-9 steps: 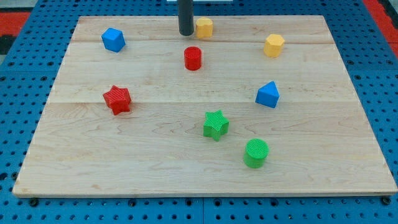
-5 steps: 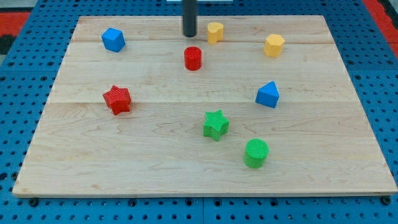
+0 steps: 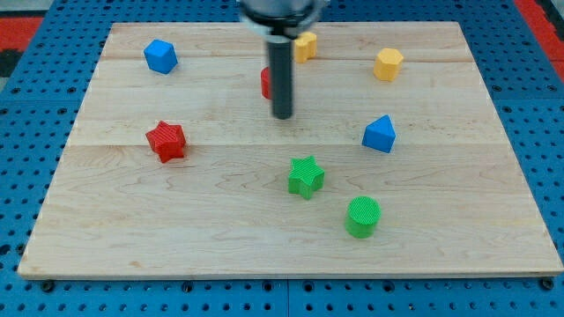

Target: Push the blue triangle towards the center

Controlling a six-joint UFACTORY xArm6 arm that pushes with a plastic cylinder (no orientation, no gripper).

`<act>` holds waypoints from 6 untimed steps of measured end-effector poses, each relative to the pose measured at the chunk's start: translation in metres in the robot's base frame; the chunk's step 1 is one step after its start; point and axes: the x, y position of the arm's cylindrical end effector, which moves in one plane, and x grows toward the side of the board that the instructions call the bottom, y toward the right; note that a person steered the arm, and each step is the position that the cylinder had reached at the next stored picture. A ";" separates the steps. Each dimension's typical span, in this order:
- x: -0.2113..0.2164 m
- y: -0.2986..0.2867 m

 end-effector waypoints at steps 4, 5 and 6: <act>0.065 0.105; 0.064 0.057; 0.062 0.081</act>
